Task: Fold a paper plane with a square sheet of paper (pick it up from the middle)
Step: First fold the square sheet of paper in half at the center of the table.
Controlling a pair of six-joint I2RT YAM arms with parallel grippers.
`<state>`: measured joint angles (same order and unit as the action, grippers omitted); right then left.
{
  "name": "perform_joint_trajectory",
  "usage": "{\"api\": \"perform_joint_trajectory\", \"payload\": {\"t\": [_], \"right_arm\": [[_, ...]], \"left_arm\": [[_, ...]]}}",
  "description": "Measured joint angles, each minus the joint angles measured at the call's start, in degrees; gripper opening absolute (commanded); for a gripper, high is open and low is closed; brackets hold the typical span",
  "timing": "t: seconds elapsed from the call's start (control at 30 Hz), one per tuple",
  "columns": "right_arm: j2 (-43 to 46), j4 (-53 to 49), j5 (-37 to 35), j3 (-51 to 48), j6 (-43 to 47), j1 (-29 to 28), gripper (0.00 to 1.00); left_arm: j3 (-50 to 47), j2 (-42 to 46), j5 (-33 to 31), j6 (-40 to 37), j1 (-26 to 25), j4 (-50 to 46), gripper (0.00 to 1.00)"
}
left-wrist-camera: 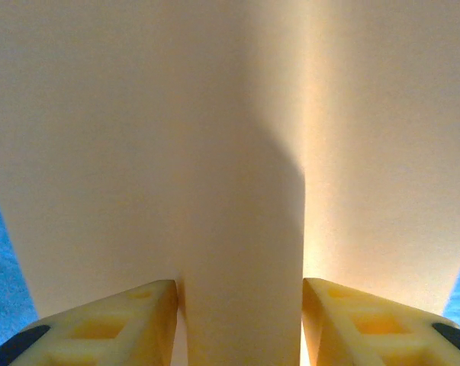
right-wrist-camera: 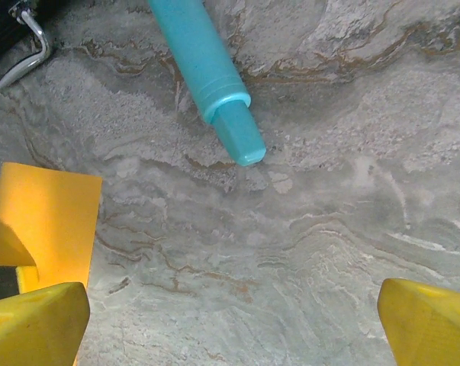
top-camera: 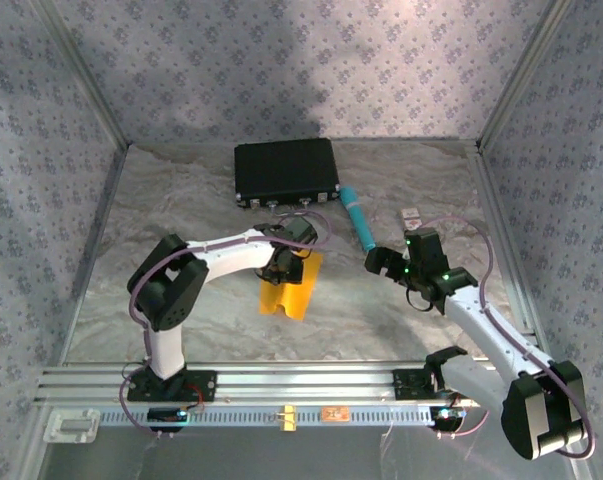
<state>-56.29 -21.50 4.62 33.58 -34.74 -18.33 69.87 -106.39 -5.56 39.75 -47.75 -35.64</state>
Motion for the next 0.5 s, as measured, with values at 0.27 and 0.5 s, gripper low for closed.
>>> {"api": "perform_joint_trajectory", "payload": {"t": [0.27, 0.5], "right_arm": [[1.1, -0.2, -1.3, 0.0, -1.7, 0.0, 0.99], [2.7, -0.1, -2.1, 0.0, -2.8, 0.0, 0.99]], "left_arm": [[-2.2, 4.4, 3.4, 2.1, 0.8, 2.9, 0.45], [-5.0, 7.7, 8.9, 4.8, 3.0, 6.4, 0.44]]}}
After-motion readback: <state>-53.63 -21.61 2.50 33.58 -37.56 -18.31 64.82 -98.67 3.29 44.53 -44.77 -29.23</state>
